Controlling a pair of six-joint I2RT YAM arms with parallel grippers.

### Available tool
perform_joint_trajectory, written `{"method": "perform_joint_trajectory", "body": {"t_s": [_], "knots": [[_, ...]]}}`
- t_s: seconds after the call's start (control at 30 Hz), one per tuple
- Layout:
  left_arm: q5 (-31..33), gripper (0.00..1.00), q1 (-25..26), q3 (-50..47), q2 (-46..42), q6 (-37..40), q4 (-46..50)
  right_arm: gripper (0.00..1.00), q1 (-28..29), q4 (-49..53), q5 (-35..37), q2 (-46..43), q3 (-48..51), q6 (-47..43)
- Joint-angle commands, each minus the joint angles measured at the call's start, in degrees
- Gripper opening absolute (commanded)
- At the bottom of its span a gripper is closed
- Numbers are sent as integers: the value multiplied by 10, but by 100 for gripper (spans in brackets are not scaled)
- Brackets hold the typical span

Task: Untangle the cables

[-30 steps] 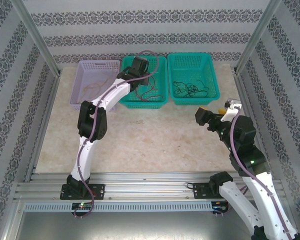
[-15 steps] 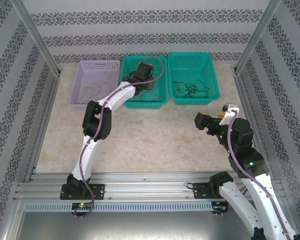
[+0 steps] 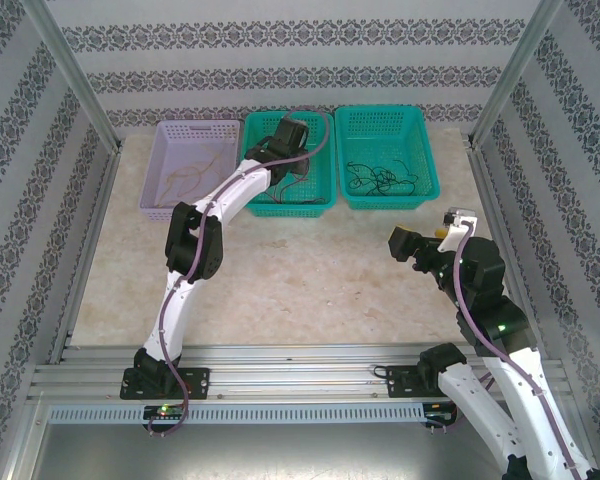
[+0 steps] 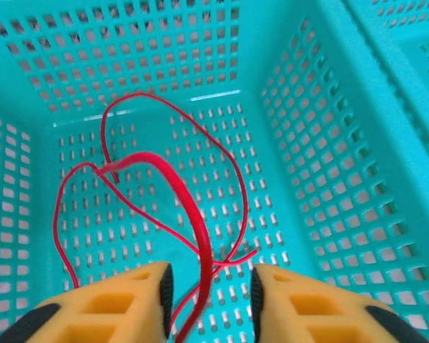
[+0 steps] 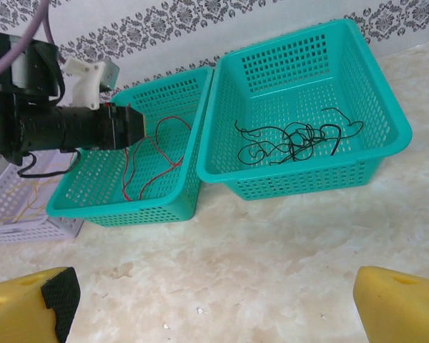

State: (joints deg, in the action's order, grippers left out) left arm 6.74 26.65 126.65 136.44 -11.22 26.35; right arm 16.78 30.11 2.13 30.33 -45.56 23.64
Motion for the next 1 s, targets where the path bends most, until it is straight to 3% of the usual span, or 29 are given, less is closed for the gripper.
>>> {"method": "perform_joint_trajectory", "body": {"t_s": [0.0,0.27,0.37,0.47,0.73,0.87,0.97], "knots": [[-5,43,8,25,-13,14,29,98,7,7,8,-7,-4,-5],[-1,86,8,33,-49,11,53,98,7,21,27,-5,-11,-10],[-13,100,8,14,-89,-9,62,98,6,23,71,9,-5,-19],[-19,100,13,-69,-167,-34,33,98,-5,-12,142,26,23,-48],[29,100,20,-407,-459,-71,-75,98,-80,-247,206,69,152,-148],[77,100,19,-551,-583,-64,-116,98,-107,-368,232,145,195,-145],[121,100,16,-600,-631,-49,-85,98,-122,-513,188,255,231,-160]]}}
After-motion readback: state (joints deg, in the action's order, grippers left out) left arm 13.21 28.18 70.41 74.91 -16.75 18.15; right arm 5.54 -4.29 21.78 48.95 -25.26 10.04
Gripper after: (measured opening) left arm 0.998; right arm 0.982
